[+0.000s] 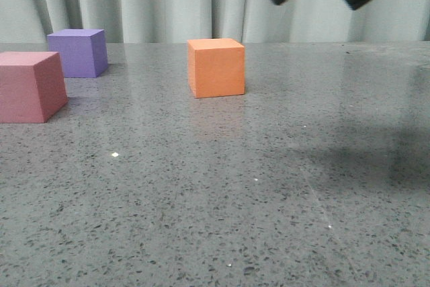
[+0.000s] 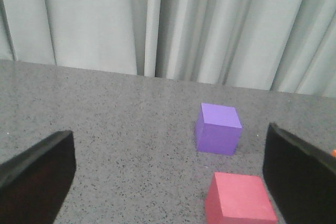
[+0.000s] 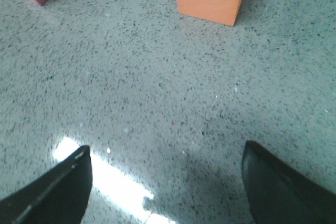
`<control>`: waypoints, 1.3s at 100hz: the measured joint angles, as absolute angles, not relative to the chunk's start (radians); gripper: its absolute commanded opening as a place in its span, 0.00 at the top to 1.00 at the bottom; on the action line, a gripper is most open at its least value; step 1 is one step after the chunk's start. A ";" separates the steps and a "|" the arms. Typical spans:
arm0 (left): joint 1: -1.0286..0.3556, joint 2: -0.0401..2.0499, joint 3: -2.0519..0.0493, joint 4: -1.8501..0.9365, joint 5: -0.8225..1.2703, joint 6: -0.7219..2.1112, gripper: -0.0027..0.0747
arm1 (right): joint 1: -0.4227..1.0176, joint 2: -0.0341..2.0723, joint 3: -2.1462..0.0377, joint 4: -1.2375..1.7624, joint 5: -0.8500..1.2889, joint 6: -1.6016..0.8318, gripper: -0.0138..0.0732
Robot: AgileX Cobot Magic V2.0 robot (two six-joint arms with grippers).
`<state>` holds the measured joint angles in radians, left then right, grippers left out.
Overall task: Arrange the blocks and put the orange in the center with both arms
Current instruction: 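Set the orange cube down mid-table, open the right gripper, withdraw, then reach the left gripper to the orange cube and close on it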
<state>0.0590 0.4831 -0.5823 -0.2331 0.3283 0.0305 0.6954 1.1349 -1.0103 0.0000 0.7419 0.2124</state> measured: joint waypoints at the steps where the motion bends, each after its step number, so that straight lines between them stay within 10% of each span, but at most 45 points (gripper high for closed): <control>1: 0.059 0.485 -0.583 -0.236 0.330 0.031 0.07 | 0.695 1.127 -1.002 0.000 0.738 0.210 0.17; 79: -0.363 1.228 -1.157 -0.258 0.489 0.405 0.07 | 0.695 0.847 -0.772 0.000 0.669 0.184 0.17; 130: -0.401 1.725 -1.724 -0.545 0.927 0.978 0.07 | 0.695 0.847 -0.772 0.000 0.669 0.183 0.17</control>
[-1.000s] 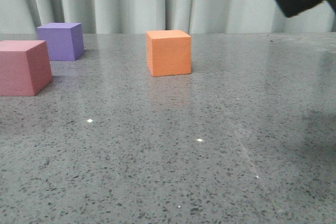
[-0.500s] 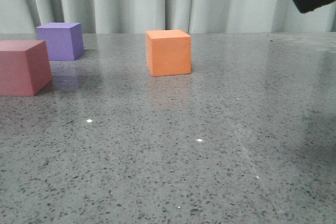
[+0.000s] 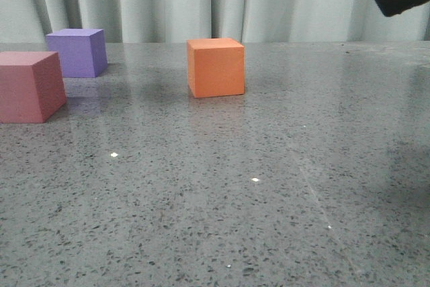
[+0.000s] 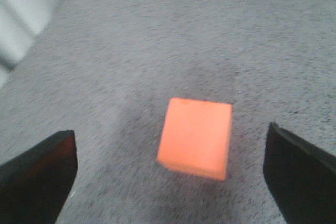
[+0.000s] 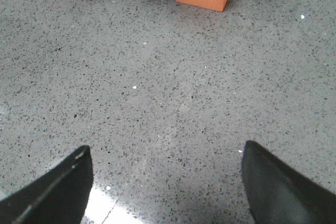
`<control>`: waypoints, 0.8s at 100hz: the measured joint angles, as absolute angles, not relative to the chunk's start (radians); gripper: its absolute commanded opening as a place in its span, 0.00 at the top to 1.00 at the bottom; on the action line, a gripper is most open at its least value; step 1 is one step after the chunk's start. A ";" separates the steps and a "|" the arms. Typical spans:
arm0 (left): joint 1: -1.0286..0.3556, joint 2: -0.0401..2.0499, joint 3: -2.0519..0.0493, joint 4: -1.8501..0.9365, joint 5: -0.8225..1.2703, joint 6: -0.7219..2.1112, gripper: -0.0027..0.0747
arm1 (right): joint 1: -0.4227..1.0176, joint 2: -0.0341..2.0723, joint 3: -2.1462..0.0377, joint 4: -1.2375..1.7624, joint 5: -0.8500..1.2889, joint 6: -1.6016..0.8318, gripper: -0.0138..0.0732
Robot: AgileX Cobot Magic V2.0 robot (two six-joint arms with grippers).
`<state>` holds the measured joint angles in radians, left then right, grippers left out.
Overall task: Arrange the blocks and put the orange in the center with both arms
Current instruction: 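Reach the left gripper to the orange cube and close on it, then lift the orange cube with the left gripper toward the purple block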
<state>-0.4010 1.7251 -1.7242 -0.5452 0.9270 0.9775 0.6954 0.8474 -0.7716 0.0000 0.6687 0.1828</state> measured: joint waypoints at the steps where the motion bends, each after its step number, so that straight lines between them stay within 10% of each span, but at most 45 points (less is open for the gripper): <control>1: -0.401 1.738 -1.738 -0.551 0.938 0.980 0.07 | 0.695 0.847 -0.772 0.000 0.669 0.183 0.17; 80: -0.401 2.048 -1.923 -0.639 1.065 1.005 0.07 | 0.695 0.847 -0.772 0.007 0.669 0.182 0.17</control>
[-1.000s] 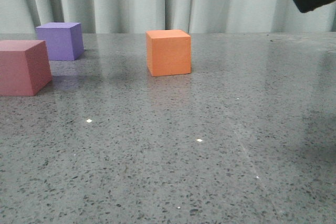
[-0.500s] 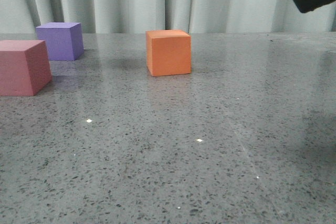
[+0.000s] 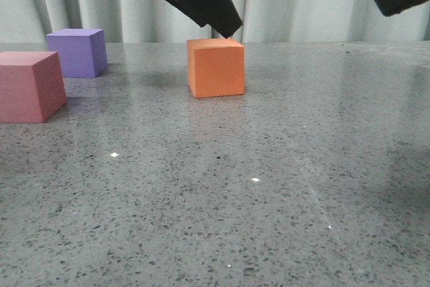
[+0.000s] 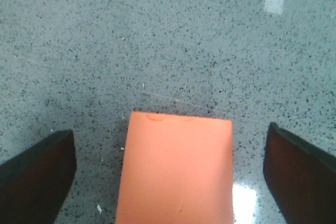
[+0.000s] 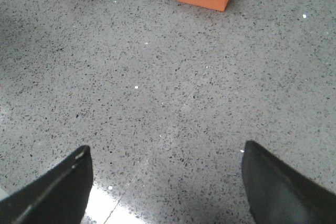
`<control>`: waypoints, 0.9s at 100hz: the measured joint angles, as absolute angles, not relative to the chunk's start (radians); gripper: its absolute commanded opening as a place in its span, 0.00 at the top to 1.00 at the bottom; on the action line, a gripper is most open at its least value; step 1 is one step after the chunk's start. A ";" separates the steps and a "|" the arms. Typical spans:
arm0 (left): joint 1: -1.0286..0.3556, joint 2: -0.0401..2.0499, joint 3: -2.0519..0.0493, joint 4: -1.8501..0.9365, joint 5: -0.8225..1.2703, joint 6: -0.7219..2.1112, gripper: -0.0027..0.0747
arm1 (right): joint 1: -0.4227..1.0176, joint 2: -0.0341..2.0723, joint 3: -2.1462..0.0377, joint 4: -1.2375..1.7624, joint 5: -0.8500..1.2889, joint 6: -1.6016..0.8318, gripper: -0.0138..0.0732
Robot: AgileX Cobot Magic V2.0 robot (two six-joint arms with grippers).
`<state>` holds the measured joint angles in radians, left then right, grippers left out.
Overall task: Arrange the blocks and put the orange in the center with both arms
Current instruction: 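Lift the orange cube with the left gripper toward the purple block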
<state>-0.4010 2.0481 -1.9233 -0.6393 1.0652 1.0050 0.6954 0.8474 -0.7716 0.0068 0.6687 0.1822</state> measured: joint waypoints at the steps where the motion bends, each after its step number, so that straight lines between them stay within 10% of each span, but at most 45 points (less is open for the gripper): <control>1: -0.401 2.048 -1.924 -0.637 1.065 1.005 0.07 | 0.695 0.847 -0.772 0.009 0.669 0.182 0.17; 39: -0.401 2.121 -1.927 -0.594 1.080 1.005 0.10 | 0.695 0.847 -0.772 0.009 0.667 0.182 0.17; 66: -0.403 2.121 -1.927 -0.585 1.090 1.005 0.73 | 0.695 0.847 -0.772 0.009 0.667 0.182 0.17; 90: -0.403 2.121 -1.960 -0.578 1.114 1.005 0.78 | 0.695 0.847 -0.772 0.009 0.667 0.182 0.17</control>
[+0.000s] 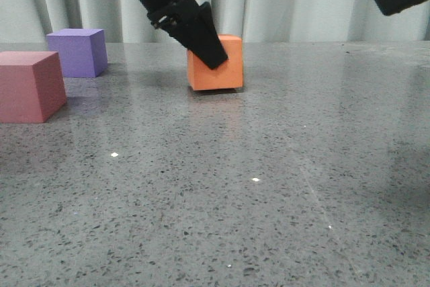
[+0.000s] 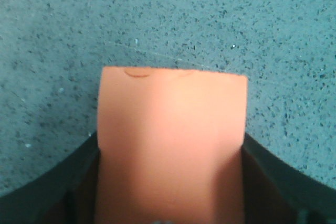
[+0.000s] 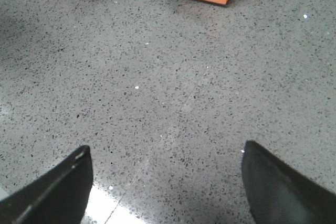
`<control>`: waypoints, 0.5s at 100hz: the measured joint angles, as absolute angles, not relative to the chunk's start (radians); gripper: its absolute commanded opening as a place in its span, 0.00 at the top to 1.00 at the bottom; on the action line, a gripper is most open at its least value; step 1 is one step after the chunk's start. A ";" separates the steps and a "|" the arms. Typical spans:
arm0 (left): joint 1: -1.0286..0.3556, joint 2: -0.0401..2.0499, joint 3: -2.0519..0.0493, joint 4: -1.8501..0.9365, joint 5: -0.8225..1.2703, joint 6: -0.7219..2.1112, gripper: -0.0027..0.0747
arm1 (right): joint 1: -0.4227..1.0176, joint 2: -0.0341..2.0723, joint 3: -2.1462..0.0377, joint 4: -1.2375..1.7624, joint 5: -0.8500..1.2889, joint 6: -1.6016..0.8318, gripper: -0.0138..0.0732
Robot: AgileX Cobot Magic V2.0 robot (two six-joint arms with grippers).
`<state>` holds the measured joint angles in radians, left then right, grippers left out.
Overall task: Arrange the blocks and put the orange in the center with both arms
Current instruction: 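Lift the orange cube with the left gripper toward the purple block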
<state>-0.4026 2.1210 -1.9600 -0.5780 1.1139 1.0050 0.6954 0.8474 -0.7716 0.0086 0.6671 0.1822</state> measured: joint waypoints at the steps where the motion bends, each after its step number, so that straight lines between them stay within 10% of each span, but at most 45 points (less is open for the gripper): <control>1: -0.403 2.121 -1.962 -0.578 1.116 1.005 0.78 | 0.695 0.847 -0.772 0.009 0.667 0.182 0.17; 50: -0.334 1.991 -2.235 -0.327 1.158 0.543 0.79 | 0.695 0.847 -0.772 0.009 0.667 0.182 0.17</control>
